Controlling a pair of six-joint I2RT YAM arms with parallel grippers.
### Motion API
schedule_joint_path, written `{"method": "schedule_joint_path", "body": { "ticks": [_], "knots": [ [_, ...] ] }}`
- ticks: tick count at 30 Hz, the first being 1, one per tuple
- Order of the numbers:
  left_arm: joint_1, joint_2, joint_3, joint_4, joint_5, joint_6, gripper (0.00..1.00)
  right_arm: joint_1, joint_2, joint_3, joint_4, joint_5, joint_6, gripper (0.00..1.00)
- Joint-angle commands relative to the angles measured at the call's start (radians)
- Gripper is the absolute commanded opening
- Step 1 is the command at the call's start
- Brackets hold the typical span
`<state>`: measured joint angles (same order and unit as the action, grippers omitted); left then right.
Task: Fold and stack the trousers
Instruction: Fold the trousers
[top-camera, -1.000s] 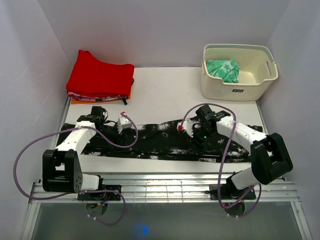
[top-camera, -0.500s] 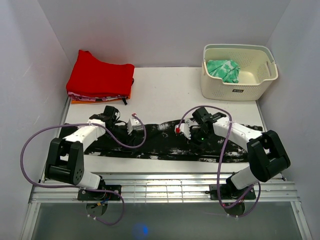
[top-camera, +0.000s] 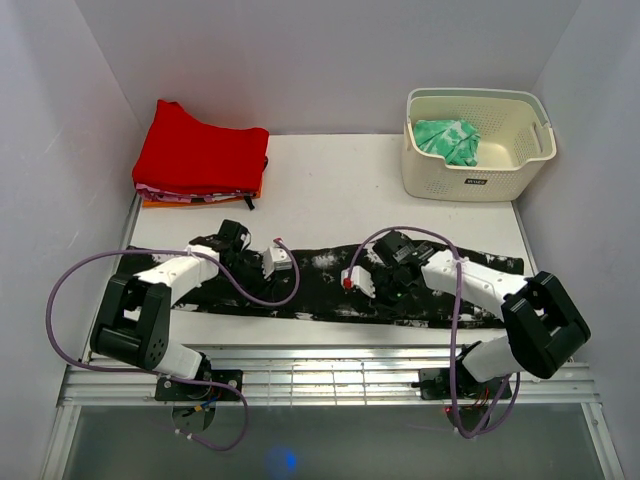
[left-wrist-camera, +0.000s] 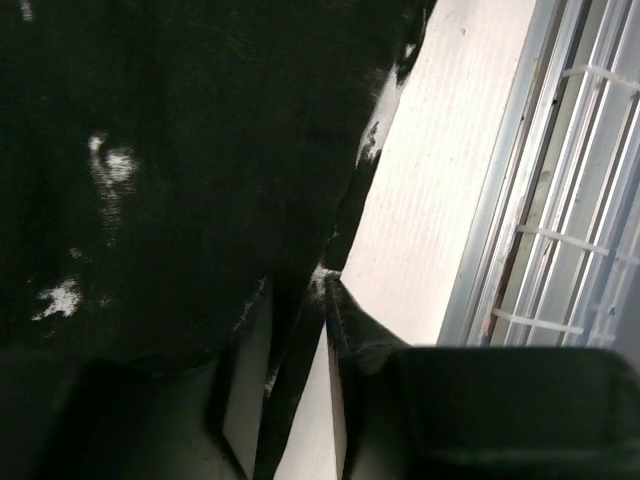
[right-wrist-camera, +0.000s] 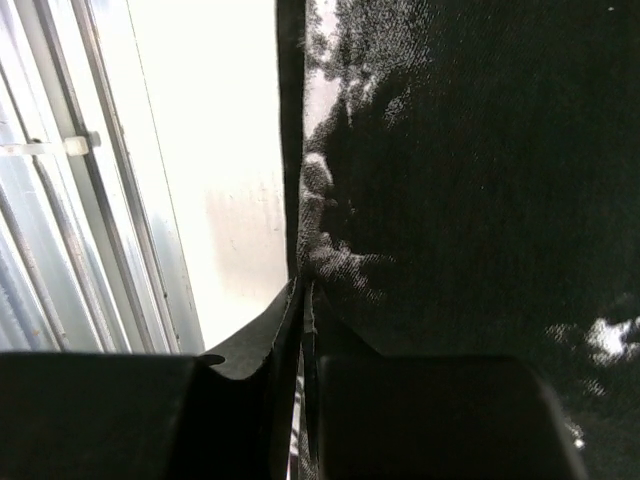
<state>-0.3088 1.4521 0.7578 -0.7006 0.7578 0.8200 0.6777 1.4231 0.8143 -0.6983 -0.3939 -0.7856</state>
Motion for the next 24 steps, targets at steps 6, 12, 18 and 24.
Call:
{"method": "schedule_joint_path", "body": {
  "ticks": [6,12,18,24],
  "knots": [
    [-0.024,-0.051,-0.064,0.038,-0.031,-0.012,0.06,0.118,-0.081,-0.107,0.141,0.161,0.094,0.08],
    [-0.044,-0.059,-0.121,0.039,-0.044,-0.007,0.00,0.186,-0.072,-0.155,0.221,0.283,0.137,0.08],
    [-0.061,-0.071,-0.161,0.050,-0.103,-0.018,0.00,0.217,-0.065,-0.170,0.240,0.328,0.166,0.18],
    [-0.061,-0.122,-0.167,0.059,-0.149,-0.045,0.14,0.214,-0.203,-0.110,0.208,0.368,0.187,0.54]
  ]
}}
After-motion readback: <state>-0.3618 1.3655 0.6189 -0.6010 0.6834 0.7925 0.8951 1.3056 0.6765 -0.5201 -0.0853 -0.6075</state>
